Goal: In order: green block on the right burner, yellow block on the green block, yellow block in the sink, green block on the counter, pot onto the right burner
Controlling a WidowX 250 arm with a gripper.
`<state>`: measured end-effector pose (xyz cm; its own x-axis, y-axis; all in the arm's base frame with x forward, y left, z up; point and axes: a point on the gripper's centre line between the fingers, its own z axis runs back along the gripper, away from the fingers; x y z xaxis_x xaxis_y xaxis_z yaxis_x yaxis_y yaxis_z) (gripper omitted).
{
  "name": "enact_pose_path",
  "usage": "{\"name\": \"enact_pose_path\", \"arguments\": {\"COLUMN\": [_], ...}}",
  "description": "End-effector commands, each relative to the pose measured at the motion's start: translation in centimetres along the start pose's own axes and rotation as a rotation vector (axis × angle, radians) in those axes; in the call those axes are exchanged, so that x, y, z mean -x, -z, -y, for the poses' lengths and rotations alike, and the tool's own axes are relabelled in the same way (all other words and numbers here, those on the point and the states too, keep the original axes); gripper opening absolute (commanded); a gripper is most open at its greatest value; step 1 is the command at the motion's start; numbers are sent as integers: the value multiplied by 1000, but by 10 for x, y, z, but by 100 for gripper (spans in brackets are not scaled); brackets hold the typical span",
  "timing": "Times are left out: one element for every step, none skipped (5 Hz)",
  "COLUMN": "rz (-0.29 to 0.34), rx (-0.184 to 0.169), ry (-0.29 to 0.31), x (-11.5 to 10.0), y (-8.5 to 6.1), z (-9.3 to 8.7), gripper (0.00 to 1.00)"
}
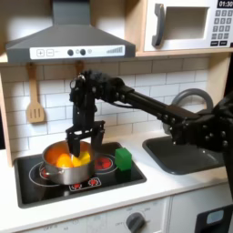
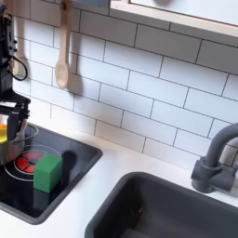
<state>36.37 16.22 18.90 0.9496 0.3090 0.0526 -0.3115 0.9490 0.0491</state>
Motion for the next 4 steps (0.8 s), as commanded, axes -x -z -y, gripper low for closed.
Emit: {"name": "enact_pose_path", "arguments": {"rz": [0, -1, -20, -16], "rx": [14, 11, 21, 35], "ry": [-27, -43, -50, -54], "x": [-17, -29, -28, -25], "y": [-5, -4, -2, -11], "z": [0, -4, -2, -2], "gripper": [100, 100, 100, 100]}}
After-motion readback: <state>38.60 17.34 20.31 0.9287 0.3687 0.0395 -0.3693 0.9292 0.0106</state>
